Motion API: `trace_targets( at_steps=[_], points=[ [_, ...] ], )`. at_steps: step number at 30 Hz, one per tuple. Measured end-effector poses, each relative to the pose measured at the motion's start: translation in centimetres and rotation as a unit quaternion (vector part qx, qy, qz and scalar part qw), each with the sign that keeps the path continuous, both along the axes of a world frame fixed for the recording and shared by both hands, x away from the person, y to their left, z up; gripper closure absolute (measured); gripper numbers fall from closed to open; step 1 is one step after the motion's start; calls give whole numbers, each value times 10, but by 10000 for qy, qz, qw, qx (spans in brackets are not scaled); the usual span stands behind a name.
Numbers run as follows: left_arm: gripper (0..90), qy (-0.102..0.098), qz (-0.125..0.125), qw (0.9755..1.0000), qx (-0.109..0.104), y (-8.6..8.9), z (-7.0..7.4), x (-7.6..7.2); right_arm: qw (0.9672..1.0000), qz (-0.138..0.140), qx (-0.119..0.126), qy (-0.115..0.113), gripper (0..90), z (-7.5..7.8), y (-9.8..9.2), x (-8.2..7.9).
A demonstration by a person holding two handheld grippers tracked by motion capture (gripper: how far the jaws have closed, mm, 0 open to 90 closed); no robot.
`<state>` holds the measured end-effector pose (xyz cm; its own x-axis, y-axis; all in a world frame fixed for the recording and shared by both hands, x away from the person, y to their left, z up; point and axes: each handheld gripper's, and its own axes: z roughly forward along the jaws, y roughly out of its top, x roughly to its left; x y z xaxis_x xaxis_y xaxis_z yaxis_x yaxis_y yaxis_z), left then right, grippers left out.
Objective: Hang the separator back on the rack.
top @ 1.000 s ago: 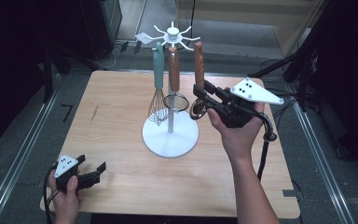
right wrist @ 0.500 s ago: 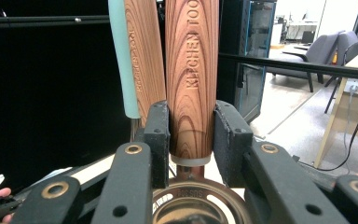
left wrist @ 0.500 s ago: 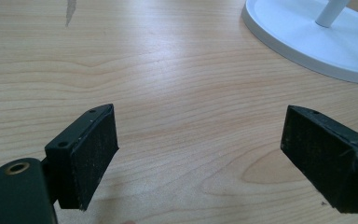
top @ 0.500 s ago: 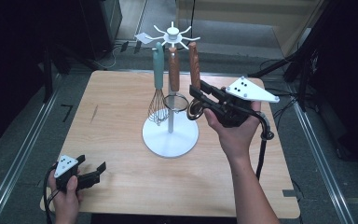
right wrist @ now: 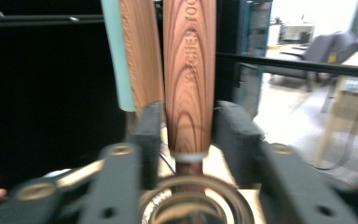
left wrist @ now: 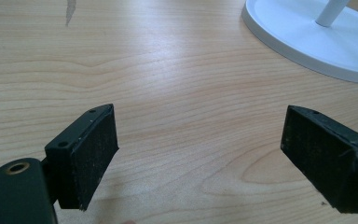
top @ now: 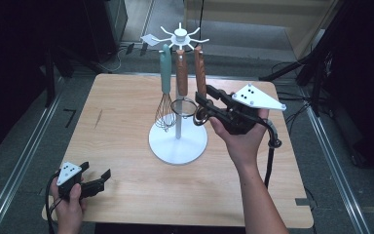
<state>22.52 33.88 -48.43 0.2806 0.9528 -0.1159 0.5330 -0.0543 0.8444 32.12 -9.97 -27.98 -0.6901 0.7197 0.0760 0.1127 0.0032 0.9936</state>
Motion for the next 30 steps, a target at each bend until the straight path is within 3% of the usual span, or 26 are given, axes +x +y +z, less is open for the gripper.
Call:
trace_targets(
  at_steps=[6,9,17,30],
  points=[
    [113,4,6,10000,22,0,0,0,9992,-377,-110,86,377,-14,-6,-6],
    [114,6,-4,10000,35,0,0,0,9975,-607,-300,208,331,-26,-9,-9],
    [114,5,3,10000,40,-1,0,0,9954,-747,-295,531,219,-63,-25,-19],
    [113,-33,-50,9999,97,-2,0,-1,9887,-1007,-470,1011,185,-122,-60,-40]
  ],
)
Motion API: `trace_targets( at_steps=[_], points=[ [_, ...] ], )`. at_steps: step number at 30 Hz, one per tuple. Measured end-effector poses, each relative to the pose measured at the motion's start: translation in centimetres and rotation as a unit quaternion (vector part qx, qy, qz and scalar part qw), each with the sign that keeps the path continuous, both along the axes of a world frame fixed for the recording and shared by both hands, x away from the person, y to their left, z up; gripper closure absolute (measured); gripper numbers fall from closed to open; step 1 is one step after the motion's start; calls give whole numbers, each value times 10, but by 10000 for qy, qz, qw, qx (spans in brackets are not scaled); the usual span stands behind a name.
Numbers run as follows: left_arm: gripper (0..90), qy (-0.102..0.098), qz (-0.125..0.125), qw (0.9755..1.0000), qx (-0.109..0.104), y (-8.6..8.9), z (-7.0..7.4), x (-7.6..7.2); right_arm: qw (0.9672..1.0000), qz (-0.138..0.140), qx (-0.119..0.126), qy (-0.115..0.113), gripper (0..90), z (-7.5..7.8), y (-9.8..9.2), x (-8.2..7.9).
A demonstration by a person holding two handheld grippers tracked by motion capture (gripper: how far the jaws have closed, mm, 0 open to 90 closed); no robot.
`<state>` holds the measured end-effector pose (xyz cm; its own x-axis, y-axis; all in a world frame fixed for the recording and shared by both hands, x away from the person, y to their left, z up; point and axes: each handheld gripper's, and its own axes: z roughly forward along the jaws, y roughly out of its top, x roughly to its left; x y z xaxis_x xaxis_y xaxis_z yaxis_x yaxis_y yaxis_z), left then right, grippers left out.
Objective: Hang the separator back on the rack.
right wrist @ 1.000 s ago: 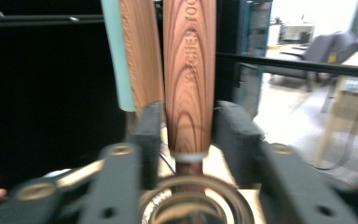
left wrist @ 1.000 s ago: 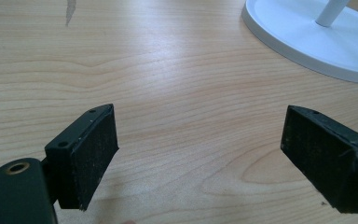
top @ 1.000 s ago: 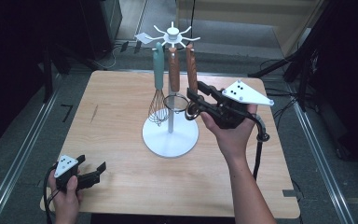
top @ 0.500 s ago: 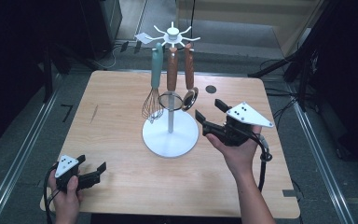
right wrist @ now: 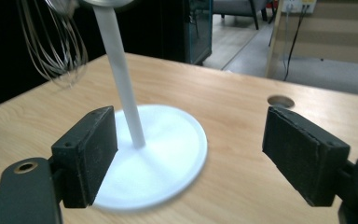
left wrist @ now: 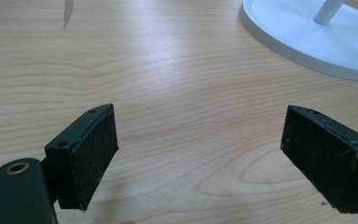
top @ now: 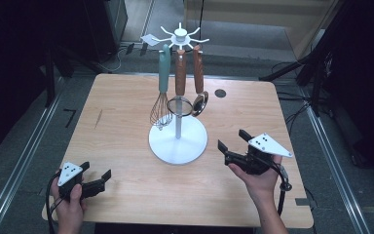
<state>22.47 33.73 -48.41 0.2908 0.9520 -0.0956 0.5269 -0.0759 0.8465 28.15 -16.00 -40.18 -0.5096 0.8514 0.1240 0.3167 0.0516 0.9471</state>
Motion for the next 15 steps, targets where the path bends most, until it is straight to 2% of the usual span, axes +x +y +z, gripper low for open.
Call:
trace_targets(
  at_steps=[9,12,15],
  points=[
    [111,-3,-16,10000,-9,0,0,0,9991,-161,133,370,158,-40,-20,-14],
    [111,2,-21,10000,-7,0,0,0,9984,-314,-13,462,159,-48,-26,-18],
    [111,-4,-13,10000,-19,0,0,0,9977,-340,24,582,159,-55,-33,-23]
  ],
)
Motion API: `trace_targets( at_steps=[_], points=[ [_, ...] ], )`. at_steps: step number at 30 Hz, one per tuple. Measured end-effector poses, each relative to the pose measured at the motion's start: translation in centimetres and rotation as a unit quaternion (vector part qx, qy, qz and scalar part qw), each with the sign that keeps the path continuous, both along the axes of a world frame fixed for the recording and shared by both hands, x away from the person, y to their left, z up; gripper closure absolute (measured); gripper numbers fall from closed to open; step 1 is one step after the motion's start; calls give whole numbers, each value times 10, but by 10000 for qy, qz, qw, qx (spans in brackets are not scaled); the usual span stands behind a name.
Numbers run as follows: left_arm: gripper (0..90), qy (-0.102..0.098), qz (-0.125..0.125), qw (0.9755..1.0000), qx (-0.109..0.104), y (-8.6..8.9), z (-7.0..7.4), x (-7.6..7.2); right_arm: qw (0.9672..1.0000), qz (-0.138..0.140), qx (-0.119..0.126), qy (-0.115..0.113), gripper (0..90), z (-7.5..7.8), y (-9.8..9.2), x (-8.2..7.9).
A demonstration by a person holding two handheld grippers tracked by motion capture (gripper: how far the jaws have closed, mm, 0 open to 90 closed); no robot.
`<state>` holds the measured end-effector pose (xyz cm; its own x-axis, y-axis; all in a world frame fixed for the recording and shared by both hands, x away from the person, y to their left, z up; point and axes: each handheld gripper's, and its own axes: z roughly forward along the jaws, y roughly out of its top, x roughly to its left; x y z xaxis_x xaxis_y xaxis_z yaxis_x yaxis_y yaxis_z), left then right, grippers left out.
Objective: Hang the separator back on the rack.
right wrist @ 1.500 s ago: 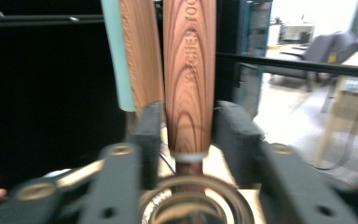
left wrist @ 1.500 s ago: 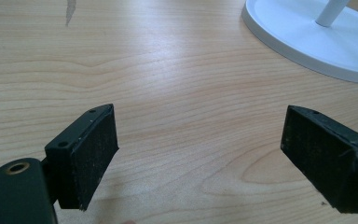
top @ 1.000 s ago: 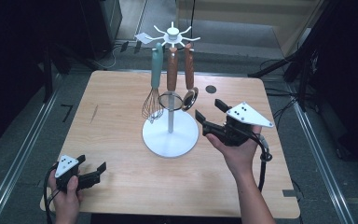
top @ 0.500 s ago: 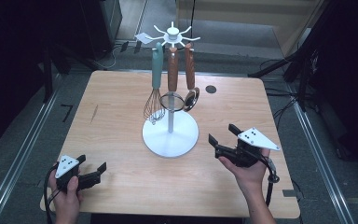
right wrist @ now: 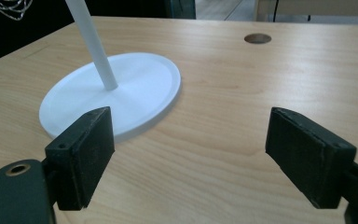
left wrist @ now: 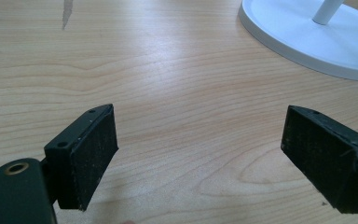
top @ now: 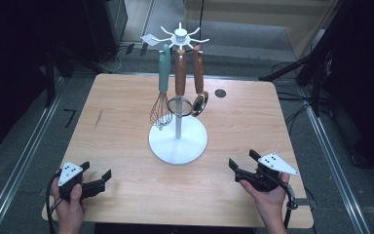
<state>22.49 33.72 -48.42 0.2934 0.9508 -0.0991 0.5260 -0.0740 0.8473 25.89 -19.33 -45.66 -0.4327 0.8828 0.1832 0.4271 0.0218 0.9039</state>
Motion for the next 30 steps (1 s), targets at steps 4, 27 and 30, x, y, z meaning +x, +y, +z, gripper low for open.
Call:
trace_targets(
  at_steps=[4,27,30],
  points=[
    [111,-4,0,10000,-19,1,0,0,9998,-129,51,132,160,-10,-11,-7],
    [102,55,0,9999,-159,4,0,1,9963,-724,-183,415,181,-45,-75,-32],
    [103,42,12,9999,-110,3,0,1,9960,-777,-174,398,182,-45,-79,-34]
  ],
)
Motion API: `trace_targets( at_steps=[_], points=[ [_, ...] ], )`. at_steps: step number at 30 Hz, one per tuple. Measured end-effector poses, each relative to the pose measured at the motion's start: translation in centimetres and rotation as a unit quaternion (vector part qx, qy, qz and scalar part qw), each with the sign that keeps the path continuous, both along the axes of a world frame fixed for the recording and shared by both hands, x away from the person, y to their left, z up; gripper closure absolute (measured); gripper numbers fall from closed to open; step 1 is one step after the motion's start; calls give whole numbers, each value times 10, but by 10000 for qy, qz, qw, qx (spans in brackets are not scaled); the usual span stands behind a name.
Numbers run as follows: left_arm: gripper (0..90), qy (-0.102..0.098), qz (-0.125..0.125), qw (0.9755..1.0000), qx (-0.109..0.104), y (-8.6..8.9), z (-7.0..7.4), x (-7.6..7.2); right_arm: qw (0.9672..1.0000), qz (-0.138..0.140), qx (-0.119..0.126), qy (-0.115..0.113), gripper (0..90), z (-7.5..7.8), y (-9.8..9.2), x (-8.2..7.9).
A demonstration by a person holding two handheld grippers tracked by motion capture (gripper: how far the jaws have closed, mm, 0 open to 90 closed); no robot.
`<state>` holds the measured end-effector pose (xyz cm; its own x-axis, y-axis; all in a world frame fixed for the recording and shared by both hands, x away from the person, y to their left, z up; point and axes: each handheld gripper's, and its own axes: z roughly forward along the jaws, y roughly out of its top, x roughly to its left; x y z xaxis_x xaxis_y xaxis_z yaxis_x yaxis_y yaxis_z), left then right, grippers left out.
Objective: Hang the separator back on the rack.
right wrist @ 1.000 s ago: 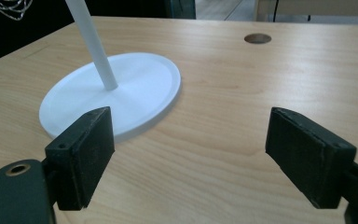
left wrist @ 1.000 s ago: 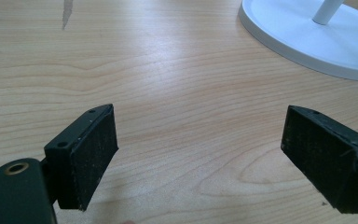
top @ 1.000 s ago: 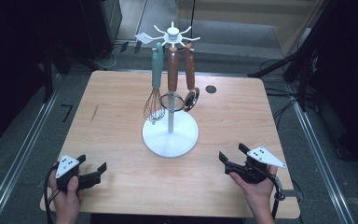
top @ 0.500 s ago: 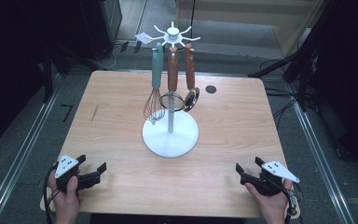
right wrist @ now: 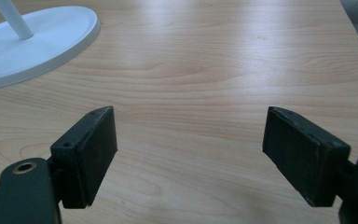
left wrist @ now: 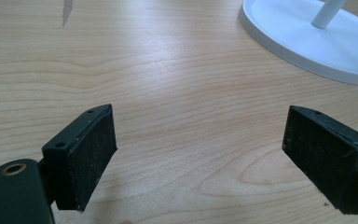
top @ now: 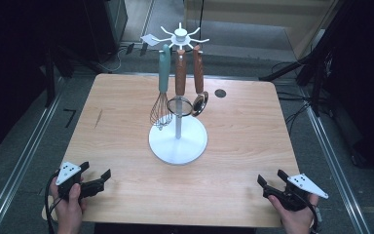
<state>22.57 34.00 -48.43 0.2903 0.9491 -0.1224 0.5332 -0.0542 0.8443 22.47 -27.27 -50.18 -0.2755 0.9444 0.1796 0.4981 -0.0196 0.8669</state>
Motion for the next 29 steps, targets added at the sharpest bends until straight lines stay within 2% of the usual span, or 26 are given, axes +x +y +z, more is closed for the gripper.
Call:
trace_targets(
  at_steps=[8,12,19,29],
  points=[
    [102,11,-10,10000,9,0,0,0,9999,-153,-23,-29,191,-3,-13,-7],
    [102,24,-18,10000,19,0,0,1,9996,-270,119,-8,194,-6,-20,-7],
    [102,34,-26,10000,32,-1,0,1,9995,-316,67,19,196,-7,-23,-7],
    [102,90,19,9999,79,-2,0,4,9993,-310,153,103,195,-8,-24,-6]
  ],
)
